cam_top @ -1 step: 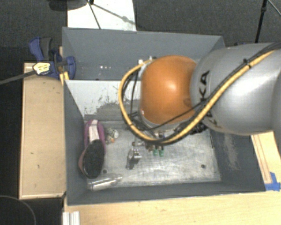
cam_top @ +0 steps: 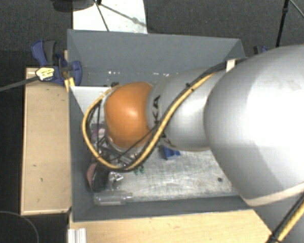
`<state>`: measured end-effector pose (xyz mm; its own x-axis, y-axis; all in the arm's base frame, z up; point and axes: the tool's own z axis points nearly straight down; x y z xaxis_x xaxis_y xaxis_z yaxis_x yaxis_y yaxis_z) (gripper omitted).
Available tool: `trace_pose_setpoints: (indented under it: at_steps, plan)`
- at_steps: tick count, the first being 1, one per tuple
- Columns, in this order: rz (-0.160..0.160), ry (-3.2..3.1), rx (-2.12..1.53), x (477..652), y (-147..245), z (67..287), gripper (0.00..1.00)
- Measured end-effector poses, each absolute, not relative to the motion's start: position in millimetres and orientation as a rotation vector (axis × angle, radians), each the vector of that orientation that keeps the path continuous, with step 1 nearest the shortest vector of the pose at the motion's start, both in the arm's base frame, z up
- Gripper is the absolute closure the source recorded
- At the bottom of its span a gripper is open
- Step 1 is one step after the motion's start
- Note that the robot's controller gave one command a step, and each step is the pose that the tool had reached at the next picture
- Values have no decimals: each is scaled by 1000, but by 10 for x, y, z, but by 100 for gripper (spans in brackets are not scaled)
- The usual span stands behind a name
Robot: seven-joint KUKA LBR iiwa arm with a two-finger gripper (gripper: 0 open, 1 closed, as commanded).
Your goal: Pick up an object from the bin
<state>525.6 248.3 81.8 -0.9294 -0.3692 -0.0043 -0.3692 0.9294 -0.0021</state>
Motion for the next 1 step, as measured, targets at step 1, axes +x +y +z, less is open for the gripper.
trace_pose_setpoints:
  at_steps: [1]
  plan:
    - [-6, 3083, -580, 5263, 2459, 832, 100]
